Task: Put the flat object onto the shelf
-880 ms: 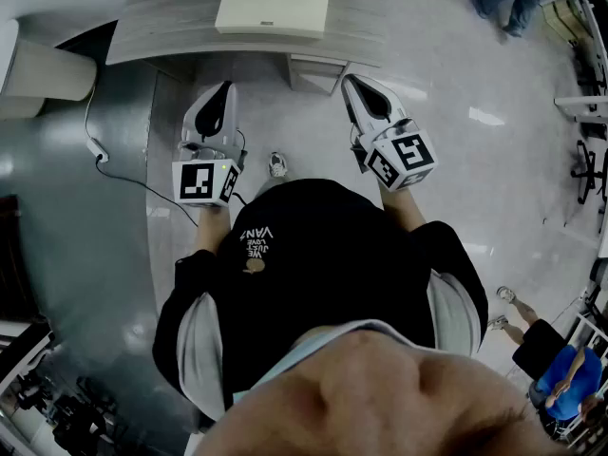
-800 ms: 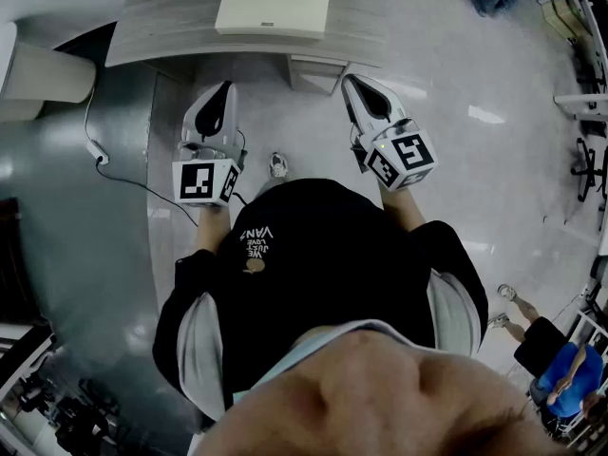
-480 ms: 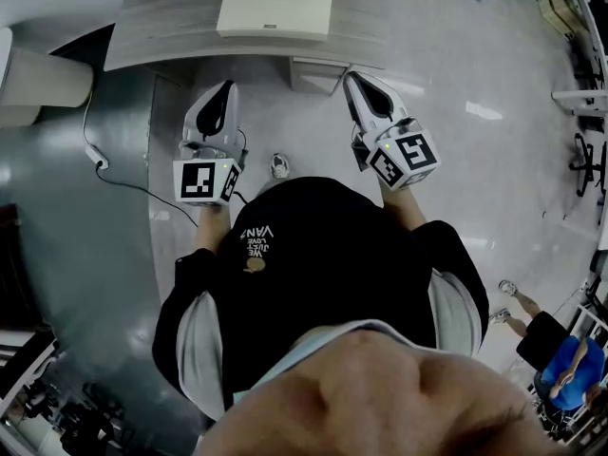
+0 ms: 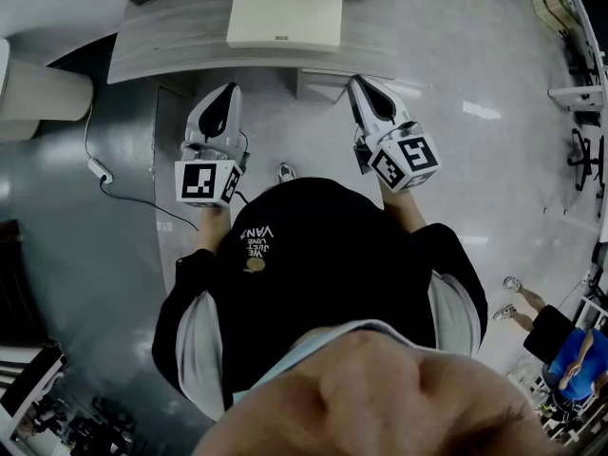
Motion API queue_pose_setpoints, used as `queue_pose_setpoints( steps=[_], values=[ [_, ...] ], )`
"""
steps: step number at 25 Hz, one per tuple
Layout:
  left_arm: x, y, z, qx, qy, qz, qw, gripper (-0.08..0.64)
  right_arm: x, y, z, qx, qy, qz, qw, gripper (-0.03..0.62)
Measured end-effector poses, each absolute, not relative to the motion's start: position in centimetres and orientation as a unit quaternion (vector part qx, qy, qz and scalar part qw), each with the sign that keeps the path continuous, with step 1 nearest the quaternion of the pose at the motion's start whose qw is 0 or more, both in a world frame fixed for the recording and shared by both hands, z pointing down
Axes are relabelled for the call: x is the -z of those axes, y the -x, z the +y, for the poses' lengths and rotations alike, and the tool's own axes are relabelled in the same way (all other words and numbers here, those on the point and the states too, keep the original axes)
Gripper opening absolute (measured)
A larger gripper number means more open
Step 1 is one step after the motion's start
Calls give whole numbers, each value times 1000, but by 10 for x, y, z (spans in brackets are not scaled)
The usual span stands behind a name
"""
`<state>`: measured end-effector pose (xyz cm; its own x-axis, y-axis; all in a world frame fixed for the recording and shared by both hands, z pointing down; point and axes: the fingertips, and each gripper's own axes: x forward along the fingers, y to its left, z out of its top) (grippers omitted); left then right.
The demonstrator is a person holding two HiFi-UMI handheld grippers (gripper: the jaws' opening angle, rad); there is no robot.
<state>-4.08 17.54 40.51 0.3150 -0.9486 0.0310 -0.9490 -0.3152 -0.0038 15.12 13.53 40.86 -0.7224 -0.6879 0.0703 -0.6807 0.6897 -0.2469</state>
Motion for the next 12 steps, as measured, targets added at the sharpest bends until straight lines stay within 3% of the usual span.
queue_pose_setpoints(
  steps=[12],
  values=[
    [-411, 84, 152, -22, -833, -552, 9, 0, -412, -121, 124, 137, 419, 898, 24, 0]
  ],
)
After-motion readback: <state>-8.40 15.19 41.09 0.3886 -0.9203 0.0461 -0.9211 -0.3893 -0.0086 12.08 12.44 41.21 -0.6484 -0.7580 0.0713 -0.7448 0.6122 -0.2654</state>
